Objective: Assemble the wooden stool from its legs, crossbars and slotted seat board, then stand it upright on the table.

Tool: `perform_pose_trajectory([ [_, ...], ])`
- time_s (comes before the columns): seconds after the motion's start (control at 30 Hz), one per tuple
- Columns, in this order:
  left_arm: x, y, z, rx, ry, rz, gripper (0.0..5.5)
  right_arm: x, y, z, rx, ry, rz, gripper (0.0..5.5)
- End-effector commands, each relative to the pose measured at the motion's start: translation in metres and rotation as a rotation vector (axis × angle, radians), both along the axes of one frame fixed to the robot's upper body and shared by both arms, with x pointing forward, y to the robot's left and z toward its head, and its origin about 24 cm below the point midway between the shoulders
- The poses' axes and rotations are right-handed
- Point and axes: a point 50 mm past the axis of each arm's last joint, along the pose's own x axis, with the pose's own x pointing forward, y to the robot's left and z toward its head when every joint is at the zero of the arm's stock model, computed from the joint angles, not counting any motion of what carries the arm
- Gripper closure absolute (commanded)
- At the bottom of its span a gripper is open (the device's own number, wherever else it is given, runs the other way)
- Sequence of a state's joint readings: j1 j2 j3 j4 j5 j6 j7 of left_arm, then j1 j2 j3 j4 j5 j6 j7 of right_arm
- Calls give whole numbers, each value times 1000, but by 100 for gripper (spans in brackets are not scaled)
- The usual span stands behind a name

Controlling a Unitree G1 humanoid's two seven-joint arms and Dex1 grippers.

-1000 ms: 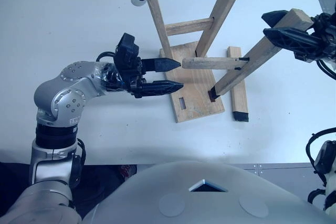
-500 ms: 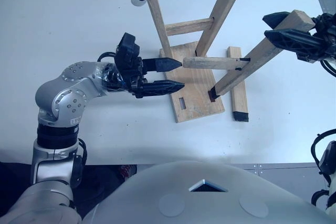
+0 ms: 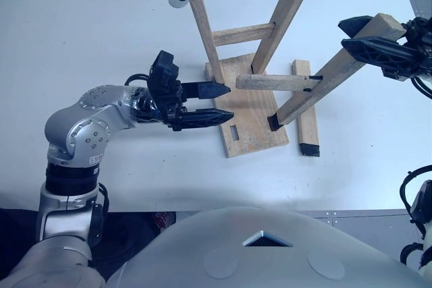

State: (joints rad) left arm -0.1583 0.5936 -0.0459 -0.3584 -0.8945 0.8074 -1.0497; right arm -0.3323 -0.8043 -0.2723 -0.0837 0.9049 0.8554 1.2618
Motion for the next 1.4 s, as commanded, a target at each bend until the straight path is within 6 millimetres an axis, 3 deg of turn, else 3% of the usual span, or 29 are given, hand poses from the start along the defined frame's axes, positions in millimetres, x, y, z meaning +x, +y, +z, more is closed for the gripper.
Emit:
perform_pose_trajectory([
  [0.03,-2,10,-1,45,6,20,219,0,-2,7,-39,-11,3,335],
  [0.4,-7,22,-23,116,67,76,219,1,1,9,-26,-17,10,335],
  [0.8,-3,23,-23,104,56,96,219,3,3,13,-8,-31,14,335],
  [1.4,1,21,-24,96,54,97,219,2,14,-4,20,20,14,335],
])
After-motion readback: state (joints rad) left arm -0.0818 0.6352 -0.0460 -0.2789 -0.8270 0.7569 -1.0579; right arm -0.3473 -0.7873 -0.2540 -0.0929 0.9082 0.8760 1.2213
